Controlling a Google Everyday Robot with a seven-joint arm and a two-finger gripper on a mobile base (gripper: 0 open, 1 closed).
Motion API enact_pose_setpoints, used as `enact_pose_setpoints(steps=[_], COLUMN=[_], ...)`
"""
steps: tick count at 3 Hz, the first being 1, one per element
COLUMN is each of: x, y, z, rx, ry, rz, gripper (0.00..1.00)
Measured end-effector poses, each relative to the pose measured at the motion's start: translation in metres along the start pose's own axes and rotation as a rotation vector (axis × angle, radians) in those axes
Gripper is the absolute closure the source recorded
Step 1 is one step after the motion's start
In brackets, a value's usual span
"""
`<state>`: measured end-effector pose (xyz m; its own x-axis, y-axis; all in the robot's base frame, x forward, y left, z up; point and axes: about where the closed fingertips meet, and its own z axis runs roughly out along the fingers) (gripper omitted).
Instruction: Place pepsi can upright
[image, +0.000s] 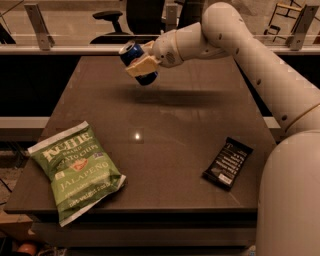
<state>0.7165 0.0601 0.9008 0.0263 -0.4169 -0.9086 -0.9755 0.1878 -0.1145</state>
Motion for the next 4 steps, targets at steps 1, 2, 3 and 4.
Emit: enact_pose_setpoints(steps=[1, 2, 3, 4], x=[0.008, 0.015, 0.025, 0.036], y=[0.002, 0.006, 0.007, 0.005], z=[0.005, 0.004, 0.003, 0.003], rx=[-0.026, -0.024, -0.023, -0.026], ry=[-0.047, -0.071, -0.097, -0.126], rz=[0.048, 0.087, 0.133, 0.177], gripper=[1.0, 1.0, 1.0, 1.0])
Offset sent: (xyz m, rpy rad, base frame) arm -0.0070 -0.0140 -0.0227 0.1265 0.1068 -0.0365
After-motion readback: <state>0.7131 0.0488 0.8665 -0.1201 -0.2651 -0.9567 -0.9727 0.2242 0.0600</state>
